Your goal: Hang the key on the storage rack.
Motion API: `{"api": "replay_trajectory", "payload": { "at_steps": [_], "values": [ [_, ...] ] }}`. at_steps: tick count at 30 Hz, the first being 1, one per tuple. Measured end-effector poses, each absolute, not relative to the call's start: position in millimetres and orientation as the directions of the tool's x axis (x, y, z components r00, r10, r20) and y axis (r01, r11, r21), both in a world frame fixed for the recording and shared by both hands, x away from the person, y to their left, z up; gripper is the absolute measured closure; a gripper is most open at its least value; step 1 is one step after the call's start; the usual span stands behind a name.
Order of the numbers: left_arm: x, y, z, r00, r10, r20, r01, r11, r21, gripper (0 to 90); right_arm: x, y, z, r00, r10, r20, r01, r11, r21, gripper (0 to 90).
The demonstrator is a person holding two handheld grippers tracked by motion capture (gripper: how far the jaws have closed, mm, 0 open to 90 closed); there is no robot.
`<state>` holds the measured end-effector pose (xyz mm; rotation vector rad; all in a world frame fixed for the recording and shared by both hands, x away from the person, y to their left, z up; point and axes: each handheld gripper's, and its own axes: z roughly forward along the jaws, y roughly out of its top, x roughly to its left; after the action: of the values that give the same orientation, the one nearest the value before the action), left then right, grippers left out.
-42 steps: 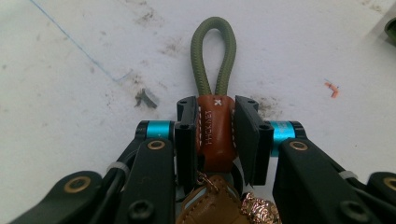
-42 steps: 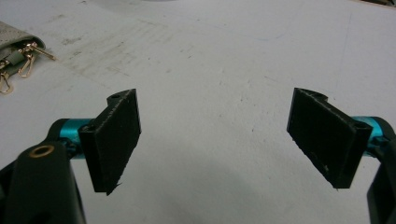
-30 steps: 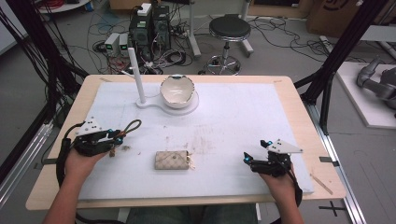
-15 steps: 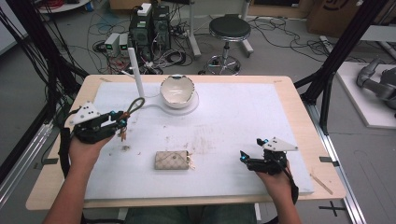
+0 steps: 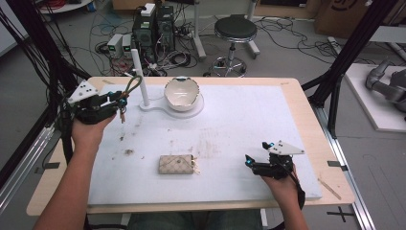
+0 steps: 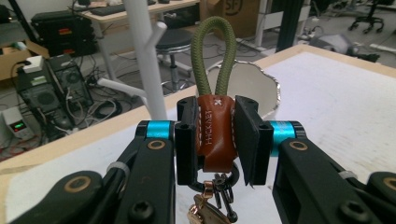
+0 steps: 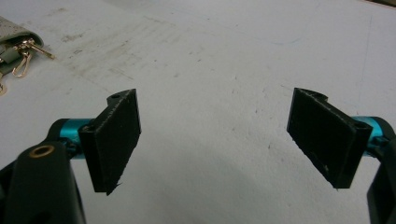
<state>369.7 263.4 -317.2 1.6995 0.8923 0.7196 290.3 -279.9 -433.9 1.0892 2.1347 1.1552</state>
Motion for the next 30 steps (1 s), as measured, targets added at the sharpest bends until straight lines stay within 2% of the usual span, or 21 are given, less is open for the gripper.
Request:
{"api": "replay_trajectory", "payload": {
  "at_steps": [9, 26, 30],
  "values": [
    [392, 262, -299, 0.503, 0.860, 0.090, 0.198, -0.216, 0.956, 70.4, 290, -282, -435, -0.567, 0.823, -0.032, 0.426, 0.326, 0.844, 17.7],
    [421, 259, -321, 0.471, 0.879, 0.077, 0.276, -0.230, 0.933, 70.3, 289, -287, -437, -0.557, 0.830, -0.021, 0.437, 0.315, 0.843, 17.8],
    [422, 259, -323, 0.456, 0.887, 0.071, 0.296, -0.226, 0.928, 66.9, 289, -287, -436, -0.556, 0.831, -0.019, 0.438, 0.312, 0.843, 17.8]
  ]
}}
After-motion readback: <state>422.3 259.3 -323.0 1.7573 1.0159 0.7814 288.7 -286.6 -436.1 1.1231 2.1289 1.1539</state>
